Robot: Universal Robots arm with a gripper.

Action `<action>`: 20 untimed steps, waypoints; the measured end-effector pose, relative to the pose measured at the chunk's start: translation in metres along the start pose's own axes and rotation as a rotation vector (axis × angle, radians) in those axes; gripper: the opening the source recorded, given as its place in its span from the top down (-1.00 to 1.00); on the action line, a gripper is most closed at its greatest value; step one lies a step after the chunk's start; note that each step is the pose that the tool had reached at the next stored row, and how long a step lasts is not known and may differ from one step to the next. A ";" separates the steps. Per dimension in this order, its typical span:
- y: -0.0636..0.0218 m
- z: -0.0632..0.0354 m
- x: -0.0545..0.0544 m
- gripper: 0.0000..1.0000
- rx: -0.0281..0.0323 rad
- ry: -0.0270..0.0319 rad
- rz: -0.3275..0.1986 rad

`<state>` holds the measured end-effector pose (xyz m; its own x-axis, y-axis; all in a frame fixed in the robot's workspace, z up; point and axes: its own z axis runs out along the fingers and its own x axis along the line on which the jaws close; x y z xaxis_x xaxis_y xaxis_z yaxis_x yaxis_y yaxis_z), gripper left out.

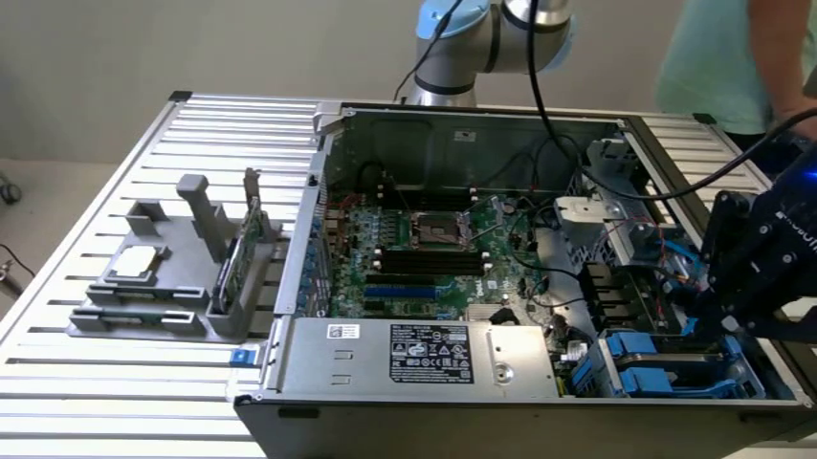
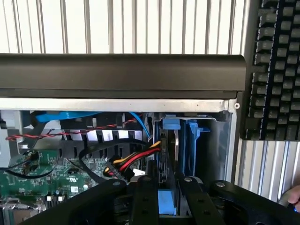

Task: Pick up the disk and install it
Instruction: 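Insert the second disk wire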

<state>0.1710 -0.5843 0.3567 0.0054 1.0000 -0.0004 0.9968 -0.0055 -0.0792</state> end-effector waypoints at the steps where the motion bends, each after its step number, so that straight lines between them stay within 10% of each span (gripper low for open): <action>1: -0.0004 -0.0043 0.000 0.50 0.0001 0.0002 0.000; 9: -0.0037 -0.0262 0.001 0.50 0.0001 0.0001 0.000; 20: -0.0192 -0.0255 0.008 0.50 0.0001 0.0005 0.000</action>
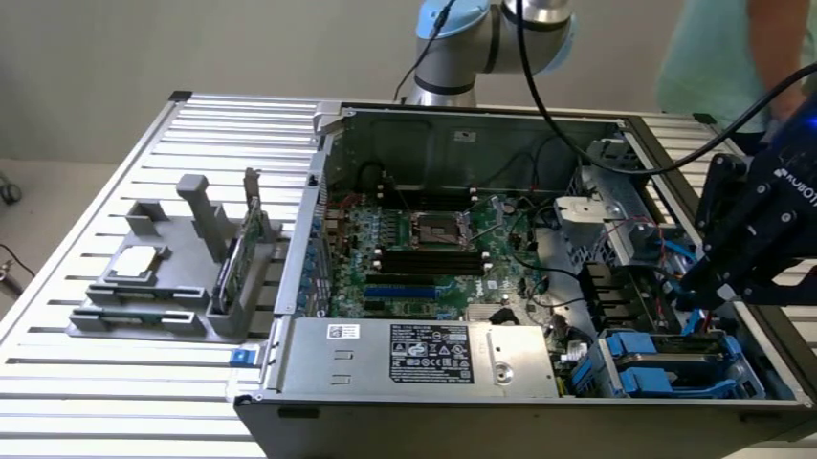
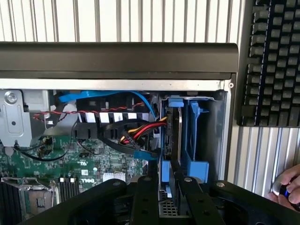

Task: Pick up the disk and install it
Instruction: 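Insert the second disk wire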

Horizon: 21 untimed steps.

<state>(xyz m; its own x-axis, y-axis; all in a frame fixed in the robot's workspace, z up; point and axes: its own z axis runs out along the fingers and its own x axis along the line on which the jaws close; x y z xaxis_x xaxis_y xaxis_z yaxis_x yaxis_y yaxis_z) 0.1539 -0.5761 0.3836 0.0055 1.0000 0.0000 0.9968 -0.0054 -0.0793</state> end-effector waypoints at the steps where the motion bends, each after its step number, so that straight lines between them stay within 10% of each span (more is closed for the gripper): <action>1: 0.0000 0.0007 0.000 0.50 -0.0001 -0.0005 0.000; 21: 0.0003 0.0106 0.007 0.50 -0.0024 0.0104 0.000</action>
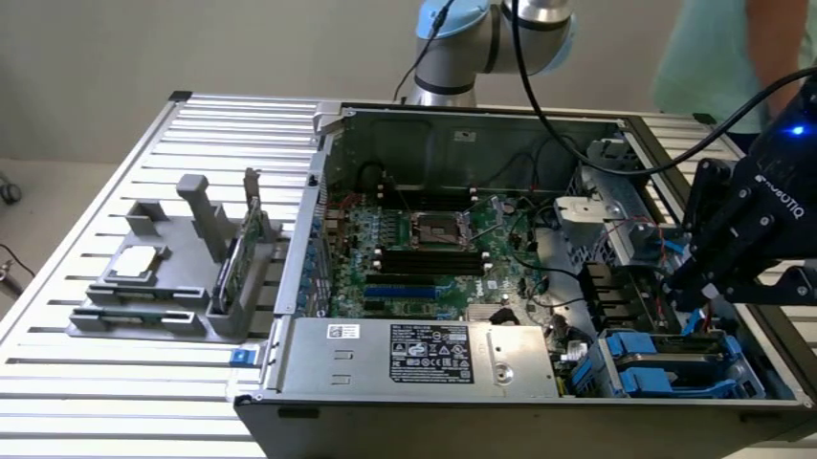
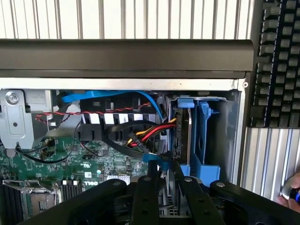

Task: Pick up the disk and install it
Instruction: 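Insert the second disk wire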

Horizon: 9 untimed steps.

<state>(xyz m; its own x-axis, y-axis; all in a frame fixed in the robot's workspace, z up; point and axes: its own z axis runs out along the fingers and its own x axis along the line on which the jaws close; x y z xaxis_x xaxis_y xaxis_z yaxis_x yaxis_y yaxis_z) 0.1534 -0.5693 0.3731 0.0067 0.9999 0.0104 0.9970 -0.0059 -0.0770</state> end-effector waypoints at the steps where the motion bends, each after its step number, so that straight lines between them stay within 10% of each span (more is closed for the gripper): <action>1: 0.0000 0.0001 0.000 0.50 0.0000 0.0012 0.000; 9: 0.0003 0.0041 0.000 0.50 0.0000 0.0074 0.002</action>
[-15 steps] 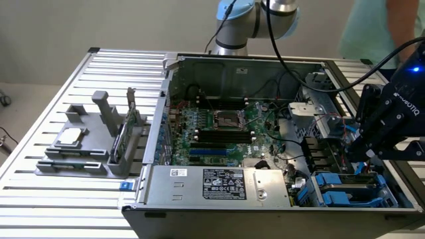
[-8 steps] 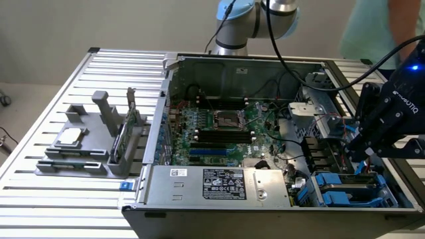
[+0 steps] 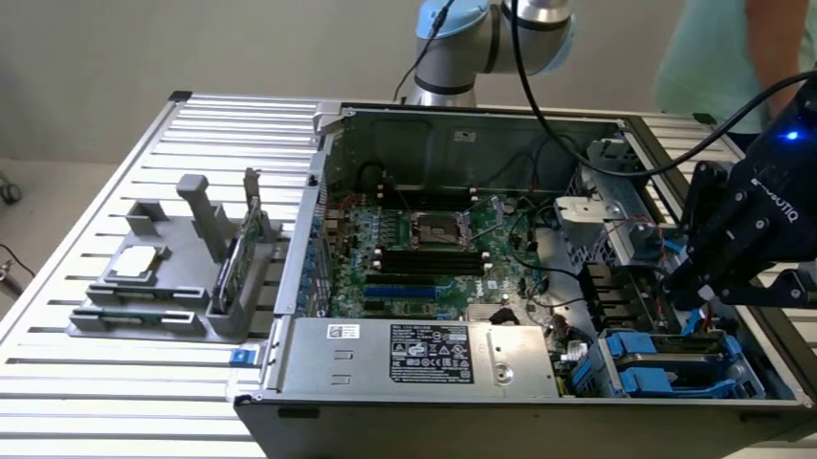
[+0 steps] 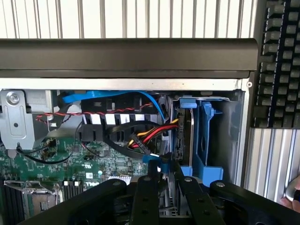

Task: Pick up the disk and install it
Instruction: 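Insert the second disk wire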

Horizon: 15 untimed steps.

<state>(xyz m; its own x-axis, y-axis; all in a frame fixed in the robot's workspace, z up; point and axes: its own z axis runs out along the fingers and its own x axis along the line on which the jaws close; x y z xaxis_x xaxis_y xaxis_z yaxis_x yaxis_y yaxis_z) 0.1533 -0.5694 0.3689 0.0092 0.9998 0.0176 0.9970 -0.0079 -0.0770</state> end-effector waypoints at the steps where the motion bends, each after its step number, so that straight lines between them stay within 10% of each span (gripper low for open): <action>1: 0.0000 0.0006 0.000 0.50 0.0000 0.0005 0.000; 15: 0.0009 0.0084 -0.004 0.67 -0.0001 0.0024 0.006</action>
<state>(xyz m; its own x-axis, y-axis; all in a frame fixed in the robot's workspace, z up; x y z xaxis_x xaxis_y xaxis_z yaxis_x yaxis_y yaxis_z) 0.1535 -0.5737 0.3604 0.0153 0.9997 0.0196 0.9969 -0.0137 -0.0771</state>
